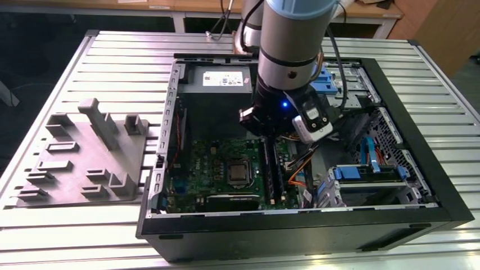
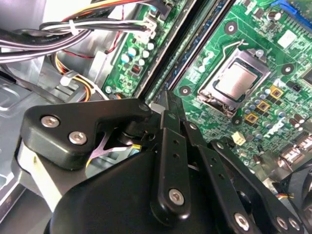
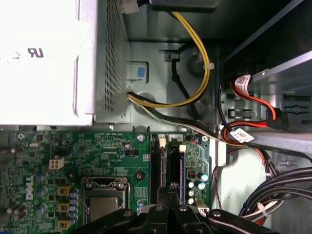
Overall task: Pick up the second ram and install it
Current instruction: 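Press down the second ram until it locks into place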
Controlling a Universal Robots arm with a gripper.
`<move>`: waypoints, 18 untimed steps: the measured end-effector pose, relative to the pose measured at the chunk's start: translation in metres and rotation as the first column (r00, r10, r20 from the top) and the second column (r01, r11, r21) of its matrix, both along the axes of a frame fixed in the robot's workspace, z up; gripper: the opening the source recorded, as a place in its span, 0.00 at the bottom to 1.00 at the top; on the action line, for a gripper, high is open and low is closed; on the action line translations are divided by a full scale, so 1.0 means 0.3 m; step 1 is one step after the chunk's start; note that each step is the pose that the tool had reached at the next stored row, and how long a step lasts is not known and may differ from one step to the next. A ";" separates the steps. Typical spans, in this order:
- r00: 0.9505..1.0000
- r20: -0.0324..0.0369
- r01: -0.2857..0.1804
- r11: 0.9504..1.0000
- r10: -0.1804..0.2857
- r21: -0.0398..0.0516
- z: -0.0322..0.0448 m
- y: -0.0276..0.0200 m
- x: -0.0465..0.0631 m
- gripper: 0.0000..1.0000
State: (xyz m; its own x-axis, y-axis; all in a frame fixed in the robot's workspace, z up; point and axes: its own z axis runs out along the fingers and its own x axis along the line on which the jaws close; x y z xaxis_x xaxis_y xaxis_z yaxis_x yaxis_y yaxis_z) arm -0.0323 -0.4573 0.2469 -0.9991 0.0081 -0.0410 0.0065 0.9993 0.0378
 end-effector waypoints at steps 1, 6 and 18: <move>1.000 0.000 0.000 1.000 0.000 0.000 0.000 0.002 0.000 0.10; 1.000 0.000 0.000 1.000 0.000 0.002 -0.004 0.016 -0.002 0.10; 1.000 0.000 0.000 1.000 0.000 0.003 -0.019 0.033 -0.003 0.10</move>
